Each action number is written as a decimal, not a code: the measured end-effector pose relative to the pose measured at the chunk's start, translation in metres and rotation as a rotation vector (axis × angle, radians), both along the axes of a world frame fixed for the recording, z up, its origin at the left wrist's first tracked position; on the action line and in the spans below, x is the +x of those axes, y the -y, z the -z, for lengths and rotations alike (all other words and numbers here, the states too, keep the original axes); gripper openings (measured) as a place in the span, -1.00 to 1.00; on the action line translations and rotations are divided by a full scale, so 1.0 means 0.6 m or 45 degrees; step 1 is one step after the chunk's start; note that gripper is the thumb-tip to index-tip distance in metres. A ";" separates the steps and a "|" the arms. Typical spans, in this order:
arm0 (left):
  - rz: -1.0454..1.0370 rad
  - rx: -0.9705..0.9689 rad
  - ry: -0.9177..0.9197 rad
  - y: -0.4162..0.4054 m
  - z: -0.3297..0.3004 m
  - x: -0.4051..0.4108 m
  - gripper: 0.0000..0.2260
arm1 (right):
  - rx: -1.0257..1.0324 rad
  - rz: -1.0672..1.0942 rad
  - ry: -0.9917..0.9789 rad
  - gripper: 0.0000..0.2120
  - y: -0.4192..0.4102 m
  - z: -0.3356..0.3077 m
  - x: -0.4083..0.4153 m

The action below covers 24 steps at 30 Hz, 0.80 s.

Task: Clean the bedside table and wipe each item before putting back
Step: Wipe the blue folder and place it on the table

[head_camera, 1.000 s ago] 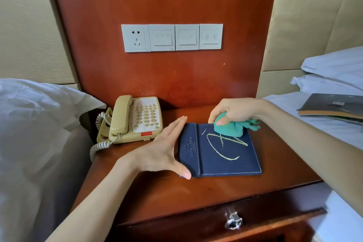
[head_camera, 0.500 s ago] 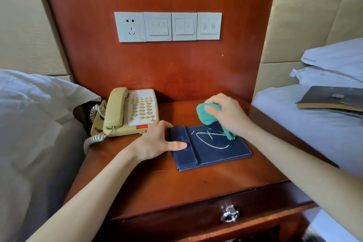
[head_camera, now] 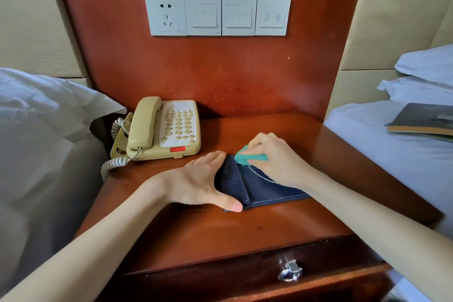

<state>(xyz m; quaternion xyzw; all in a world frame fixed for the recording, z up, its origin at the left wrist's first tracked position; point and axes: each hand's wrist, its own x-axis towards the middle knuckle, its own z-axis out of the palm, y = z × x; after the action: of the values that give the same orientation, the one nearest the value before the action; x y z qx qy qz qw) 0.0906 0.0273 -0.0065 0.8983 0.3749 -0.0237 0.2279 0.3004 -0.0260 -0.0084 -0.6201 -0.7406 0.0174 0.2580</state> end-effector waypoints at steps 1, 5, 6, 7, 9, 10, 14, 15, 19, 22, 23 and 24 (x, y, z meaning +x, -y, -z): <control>0.003 0.005 -0.012 0.000 0.000 0.000 0.25 | -0.012 -0.037 0.031 -0.65 0.005 0.000 -0.004; 0.017 0.009 -0.050 0.002 -0.004 0.001 0.24 | -0.084 -0.187 -0.076 -0.67 0.055 0.001 0.009; 0.020 0.005 -0.050 0.002 -0.005 0.000 0.24 | -0.119 -0.245 -0.118 -0.67 0.073 0.001 0.017; 0.025 -0.001 -0.052 0.003 -0.006 -0.001 0.23 | -0.155 -0.292 -0.159 -0.67 0.090 0.001 0.026; 0.037 -0.011 -0.057 0.005 -0.006 -0.003 0.22 | -0.207 -0.329 -0.233 -0.67 0.114 0.000 0.042; 0.044 -0.008 -0.063 0.005 -0.006 -0.003 0.21 | -0.221 -0.316 -0.252 -0.68 0.118 -0.001 0.048; 0.058 0.030 -0.135 0.005 -0.010 -0.002 0.19 | -0.187 -0.124 -0.240 -0.75 0.080 -0.011 0.051; 0.054 0.030 -0.158 0.006 -0.012 -0.001 0.20 | -0.155 -0.052 -0.234 -0.76 0.060 -0.014 0.048; 0.030 0.035 -0.200 0.007 -0.016 0.002 0.18 | -0.041 0.168 -0.176 -0.74 -0.010 -0.009 0.013; 0.016 0.070 -0.229 0.006 -0.018 0.005 0.16 | -0.051 0.209 -0.107 -0.71 -0.017 -0.004 -0.002; 0.016 0.070 -0.243 0.005 -0.018 0.004 0.18 | -0.054 0.184 -0.101 -0.71 -0.008 -0.002 -0.002; 0.018 0.060 -0.246 0.004 -0.017 0.003 0.19 | -0.059 0.145 -0.102 -0.70 0.005 -0.001 -0.001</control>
<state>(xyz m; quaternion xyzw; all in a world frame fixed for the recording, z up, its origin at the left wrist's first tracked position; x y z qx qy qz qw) 0.0922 0.0248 0.0034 0.8996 0.3891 -0.1031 0.1691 0.3000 -0.0290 -0.0077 -0.6659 -0.6926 0.0446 0.2737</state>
